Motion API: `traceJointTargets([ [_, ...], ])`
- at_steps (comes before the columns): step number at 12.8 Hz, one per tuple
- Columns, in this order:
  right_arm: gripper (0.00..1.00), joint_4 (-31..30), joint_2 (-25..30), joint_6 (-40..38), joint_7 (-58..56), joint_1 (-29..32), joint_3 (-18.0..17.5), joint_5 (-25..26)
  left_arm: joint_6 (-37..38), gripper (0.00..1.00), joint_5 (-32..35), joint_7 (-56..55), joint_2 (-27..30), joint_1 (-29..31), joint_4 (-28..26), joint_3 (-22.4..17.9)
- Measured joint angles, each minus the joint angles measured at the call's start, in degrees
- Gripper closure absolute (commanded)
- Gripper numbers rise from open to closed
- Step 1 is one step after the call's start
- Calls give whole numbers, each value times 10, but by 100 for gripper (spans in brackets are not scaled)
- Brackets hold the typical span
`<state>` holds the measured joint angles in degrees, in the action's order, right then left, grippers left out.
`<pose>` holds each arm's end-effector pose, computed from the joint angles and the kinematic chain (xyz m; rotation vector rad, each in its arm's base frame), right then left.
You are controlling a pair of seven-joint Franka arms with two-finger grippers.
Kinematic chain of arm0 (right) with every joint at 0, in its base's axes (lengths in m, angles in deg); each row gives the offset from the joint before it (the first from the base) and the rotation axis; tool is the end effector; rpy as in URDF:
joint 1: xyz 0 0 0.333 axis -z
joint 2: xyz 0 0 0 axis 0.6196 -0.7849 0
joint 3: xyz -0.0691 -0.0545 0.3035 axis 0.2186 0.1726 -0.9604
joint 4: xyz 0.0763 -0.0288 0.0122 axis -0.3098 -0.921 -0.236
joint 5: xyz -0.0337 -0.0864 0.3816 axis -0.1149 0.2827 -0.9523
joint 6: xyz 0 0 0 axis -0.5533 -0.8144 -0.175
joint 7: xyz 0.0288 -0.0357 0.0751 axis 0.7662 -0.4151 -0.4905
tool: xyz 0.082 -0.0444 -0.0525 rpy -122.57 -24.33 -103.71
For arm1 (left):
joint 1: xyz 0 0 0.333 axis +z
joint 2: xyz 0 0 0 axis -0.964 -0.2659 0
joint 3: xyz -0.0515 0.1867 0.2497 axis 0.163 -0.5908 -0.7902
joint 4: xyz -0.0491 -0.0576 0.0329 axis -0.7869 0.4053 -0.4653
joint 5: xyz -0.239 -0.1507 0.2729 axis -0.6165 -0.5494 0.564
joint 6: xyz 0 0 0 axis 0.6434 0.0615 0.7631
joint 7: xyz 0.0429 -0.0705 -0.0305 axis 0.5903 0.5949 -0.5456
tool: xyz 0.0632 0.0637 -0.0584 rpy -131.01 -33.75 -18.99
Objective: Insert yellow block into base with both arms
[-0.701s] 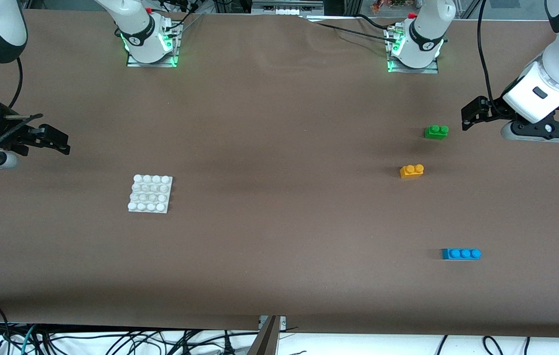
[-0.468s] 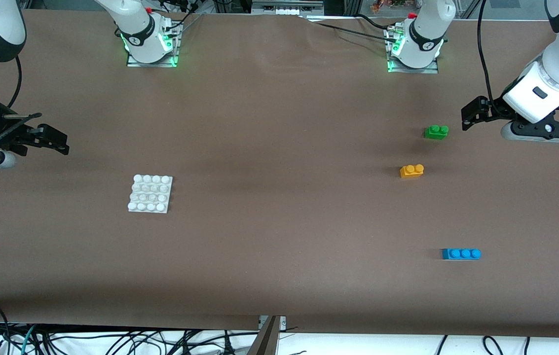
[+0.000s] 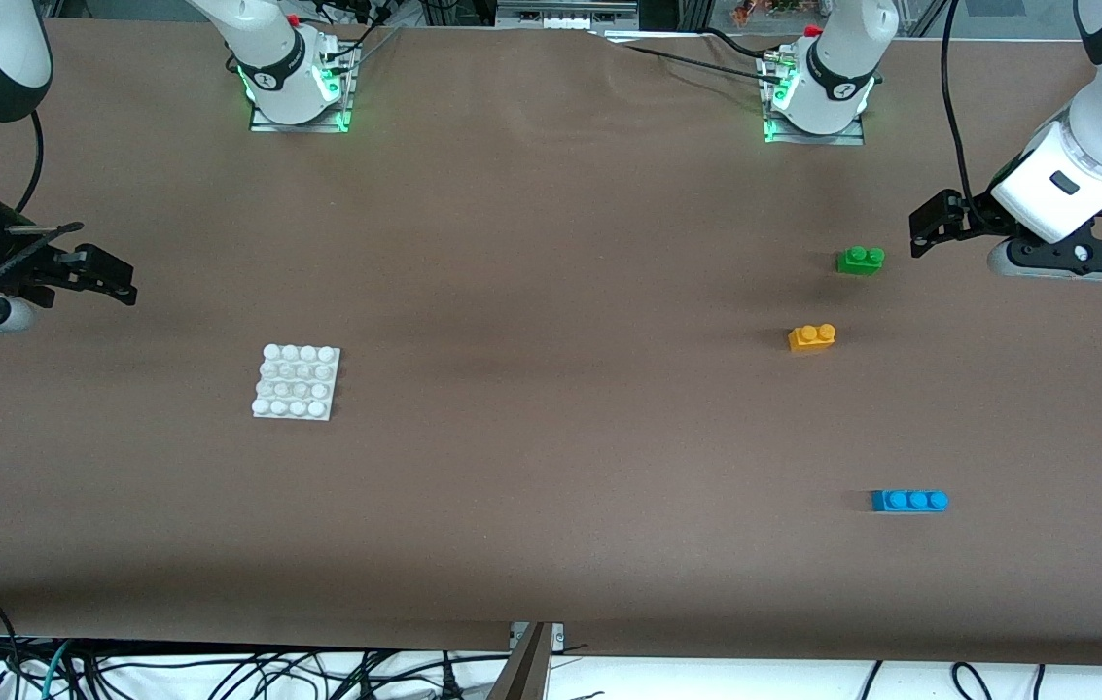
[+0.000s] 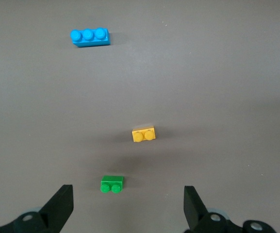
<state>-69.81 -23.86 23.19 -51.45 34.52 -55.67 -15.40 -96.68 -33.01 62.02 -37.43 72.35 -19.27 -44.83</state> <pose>0.6038 0.0169 0.5587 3.1306 0.0769 0.0082 0.5503 -0.0653 0.5797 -3.1311 0.0790 0.0705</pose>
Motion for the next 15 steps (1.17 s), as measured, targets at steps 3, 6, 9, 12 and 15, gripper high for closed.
traceJointTargets([
  [3,0,0,-1,-8,0,-1,-1,0,0,0,0,0,0,0,0,0],
  [6,0,0,-1,-17,0,-5,-3,0,0,0,0,0,0,0,0,0],
  [9,0,0,-2,-27,0,-8,-3,-1,0,0,0,0,0,0,0,0],
  [12,0,-2,-3,-29,0,-9,-3,-3,0,0,0,0,0,0,0,0],
  [15,0,-9,-6,-29,0,-9,-3,-4,0,0,0,0,0,0,0,0],
])
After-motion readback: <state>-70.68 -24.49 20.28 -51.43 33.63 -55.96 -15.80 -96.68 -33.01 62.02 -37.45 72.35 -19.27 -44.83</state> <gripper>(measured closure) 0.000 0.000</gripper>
